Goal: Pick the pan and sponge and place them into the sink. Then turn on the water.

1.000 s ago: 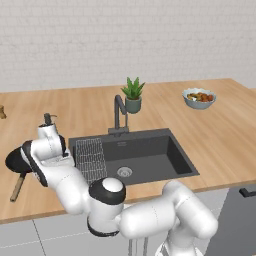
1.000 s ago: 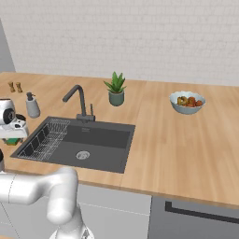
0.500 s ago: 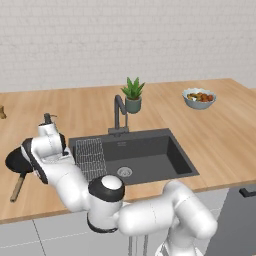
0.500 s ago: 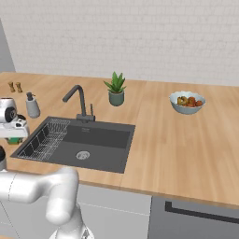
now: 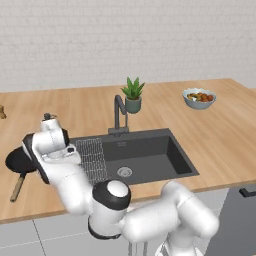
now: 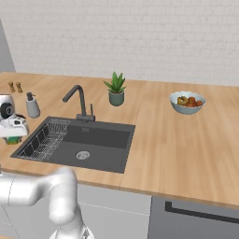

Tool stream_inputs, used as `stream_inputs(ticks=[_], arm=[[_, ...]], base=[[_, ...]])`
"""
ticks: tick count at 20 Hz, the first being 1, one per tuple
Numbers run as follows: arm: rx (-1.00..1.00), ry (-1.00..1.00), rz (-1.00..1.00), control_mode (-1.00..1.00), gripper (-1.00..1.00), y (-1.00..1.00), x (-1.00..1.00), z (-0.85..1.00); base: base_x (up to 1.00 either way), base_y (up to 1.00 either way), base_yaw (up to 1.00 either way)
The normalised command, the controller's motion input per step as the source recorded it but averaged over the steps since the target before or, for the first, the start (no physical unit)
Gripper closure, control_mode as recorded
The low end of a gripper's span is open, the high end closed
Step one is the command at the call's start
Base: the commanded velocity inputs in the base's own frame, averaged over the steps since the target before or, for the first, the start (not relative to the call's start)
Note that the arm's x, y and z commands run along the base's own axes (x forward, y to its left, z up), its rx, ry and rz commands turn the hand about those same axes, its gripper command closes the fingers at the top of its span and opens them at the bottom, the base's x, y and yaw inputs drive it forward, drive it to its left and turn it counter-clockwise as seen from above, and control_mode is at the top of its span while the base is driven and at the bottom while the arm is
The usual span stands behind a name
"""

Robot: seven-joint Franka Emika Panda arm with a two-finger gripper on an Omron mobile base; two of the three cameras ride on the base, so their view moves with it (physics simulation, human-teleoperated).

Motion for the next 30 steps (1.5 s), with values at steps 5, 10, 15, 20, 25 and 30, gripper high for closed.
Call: stream_inputs(ticks=[5, 10, 15, 20, 25, 30], arm=[[0.18, -0.09, 0.07, -1.0, 1.0, -0.9, -0.82, 0.72], [0.19, -0.09, 0.09, -1.0, 1.0, -0.83, -0.84, 0.83], [0.08, -0.04, 0.11, -1.0, 1.0, -0.77, -0.64, 0.89], [0.0, -0.01, 0.06, -1.0, 1.0, -0.98, -0.25, 0.57], [0.0, 0.0, 0.0, -1.0, 1.0, -1.0, 0.01, 0.09], [0.02, 0.07, 0.0, -1.0, 1.0, -1.0, 0.39, -0.12]], base=[[0.0, 0.0, 0.0], [0.0, 0.0, 0.0], [0.0, 0.0, 0.0], [0.0, 0.0, 0.0], [0.0, 0.0, 0.0], [0.0, 0.0, 0.0]])
